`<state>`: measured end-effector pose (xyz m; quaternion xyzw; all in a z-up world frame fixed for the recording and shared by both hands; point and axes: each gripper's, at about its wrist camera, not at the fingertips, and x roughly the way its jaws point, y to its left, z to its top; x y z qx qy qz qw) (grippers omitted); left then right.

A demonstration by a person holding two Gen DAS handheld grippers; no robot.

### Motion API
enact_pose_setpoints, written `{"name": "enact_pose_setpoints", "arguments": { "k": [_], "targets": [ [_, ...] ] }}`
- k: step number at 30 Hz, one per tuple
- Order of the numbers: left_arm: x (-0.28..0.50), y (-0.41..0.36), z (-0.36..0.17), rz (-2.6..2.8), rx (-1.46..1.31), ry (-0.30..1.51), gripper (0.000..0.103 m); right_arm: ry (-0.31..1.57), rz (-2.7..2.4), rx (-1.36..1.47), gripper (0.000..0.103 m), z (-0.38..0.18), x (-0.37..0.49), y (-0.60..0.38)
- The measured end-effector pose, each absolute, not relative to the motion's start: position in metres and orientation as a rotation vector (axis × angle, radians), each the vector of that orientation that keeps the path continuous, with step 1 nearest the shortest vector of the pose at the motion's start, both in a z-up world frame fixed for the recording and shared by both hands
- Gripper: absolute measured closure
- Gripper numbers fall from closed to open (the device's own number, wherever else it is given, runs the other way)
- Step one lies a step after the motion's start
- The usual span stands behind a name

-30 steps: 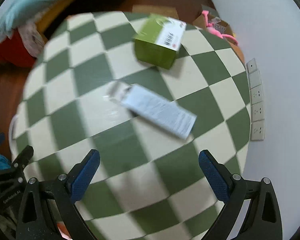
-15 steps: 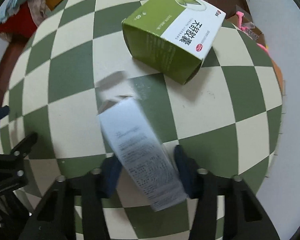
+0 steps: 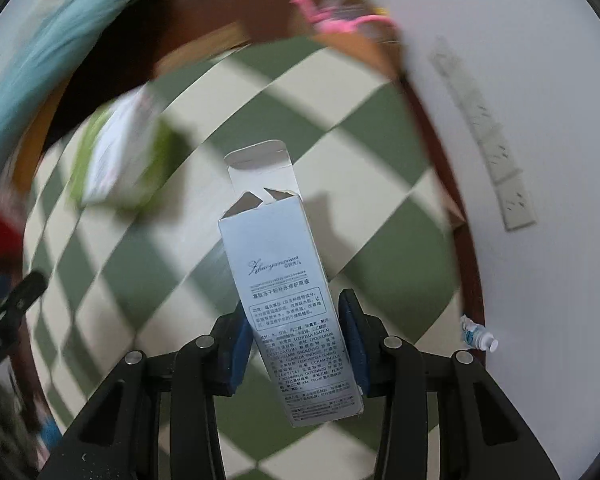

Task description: Collect trash

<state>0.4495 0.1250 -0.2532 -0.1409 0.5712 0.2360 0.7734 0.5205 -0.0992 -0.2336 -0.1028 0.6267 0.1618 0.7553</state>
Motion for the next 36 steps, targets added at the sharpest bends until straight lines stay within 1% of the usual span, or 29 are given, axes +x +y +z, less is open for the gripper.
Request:
{"name": "enact_pose_setpoints", "arguments": {
  "k": [6, 11, 16, 17, 18, 19, 25, 27, 29, 34, 36],
  "targets": [
    [0.513, 0.128, -0.264, 0.441, -0.327, 1.307, 0.005, 1.365, 0.269, -0.161, 0.06, -0.236, 0.573, -0.094],
    [0.543, 0.133, -0.292, 0.425, -0.331, 1.394, 0.006, 1.379, 0.253, -0.158, 0.06, -0.249, 0.574, -0.073],
    [0.55, 0.138, -0.314, 0.406, -0.353, 1.427, 0.006, 1.381, 0.257, -0.167, 0.06, -0.262, 0.578, -0.063],
    [0.549, 0.14, -0.316, 0.401, -0.365, 1.421, 0.014, 1.379, 0.258, -0.173, 0.06, -0.263, 0.579, -0.063],
    [0.548, 0.141, -0.317, 0.399, -0.379, 1.412, 0.026, 1.376, 0.259, -0.183, 0.06, -0.261, 0.58, -0.061],
    [0.546, 0.141, -0.319, 0.4, -0.39, 1.409, 0.032, 1.374, 0.258, -0.186, 0.06, -0.264, 0.577, -0.063],
    [0.532, 0.134, -0.311, 0.406, -0.356, 1.362, 0.035, 1.351, 0.238, -0.232, 0.06, -0.273, 0.574, -0.063],
    [0.521, 0.133, -0.304, 0.416, -0.35, 1.344, 0.036, 1.342, 0.233, -0.254, 0.065, -0.275, 0.574, -0.063],
    [0.511, 0.133, -0.297, 0.419, -0.345, 1.324, 0.036, 1.338, 0.237, -0.249, 0.065, -0.276, 0.573, -0.067],
    [0.467, 0.128, -0.269, 0.434, -0.308, 1.26, 0.036, 1.305, 0.263, -0.213, 0.065, -0.263, 0.556, -0.077],
    [0.445, 0.125, -0.255, 0.44, -0.301, 1.235, 0.036, 1.281, 0.288, -0.193, 0.065, -0.25, 0.538, -0.08]
  ]
}}
